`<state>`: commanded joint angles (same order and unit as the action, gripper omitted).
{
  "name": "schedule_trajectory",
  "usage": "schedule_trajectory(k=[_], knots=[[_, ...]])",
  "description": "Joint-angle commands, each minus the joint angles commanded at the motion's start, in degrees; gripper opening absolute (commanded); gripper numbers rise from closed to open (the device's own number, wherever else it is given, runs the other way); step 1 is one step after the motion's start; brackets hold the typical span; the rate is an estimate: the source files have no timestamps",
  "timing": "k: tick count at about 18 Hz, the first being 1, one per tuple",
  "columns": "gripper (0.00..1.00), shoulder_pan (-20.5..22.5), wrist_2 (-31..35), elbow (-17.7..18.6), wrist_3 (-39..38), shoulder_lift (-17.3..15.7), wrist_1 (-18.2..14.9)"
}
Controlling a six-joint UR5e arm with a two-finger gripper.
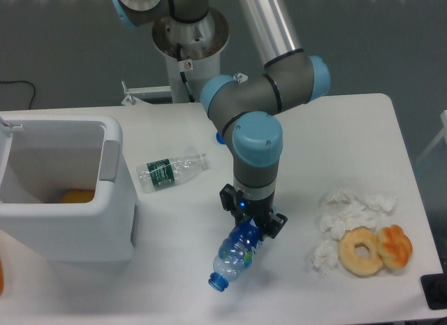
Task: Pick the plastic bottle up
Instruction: 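Lift the gripped blue-label bottle up off the table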
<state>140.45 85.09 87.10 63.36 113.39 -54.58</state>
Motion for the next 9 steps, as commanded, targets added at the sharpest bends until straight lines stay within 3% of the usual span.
schedule_trajectory(k=[4, 9], knots=[[0.64, 2.1, -7.3, -0.1, 1.3, -3.8, -0.4], [0.64, 2.6, -8.2, 0.3, 3.1, -6.9, -2.7]])
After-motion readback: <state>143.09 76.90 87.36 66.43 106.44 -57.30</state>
